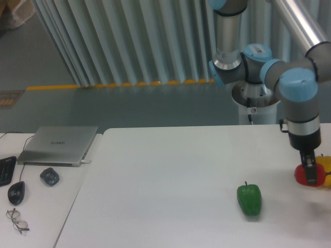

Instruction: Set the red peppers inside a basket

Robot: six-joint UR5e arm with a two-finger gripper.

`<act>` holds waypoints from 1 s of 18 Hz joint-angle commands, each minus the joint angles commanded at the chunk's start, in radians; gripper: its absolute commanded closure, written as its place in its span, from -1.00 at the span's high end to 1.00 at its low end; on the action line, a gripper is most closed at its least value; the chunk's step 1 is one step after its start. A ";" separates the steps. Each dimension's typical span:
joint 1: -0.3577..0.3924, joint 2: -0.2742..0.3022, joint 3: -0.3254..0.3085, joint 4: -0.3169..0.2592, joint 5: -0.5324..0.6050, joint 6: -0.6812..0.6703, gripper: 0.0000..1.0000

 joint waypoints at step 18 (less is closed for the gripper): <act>0.204 -0.207 0.127 0.112 -0.079 0.107 0.08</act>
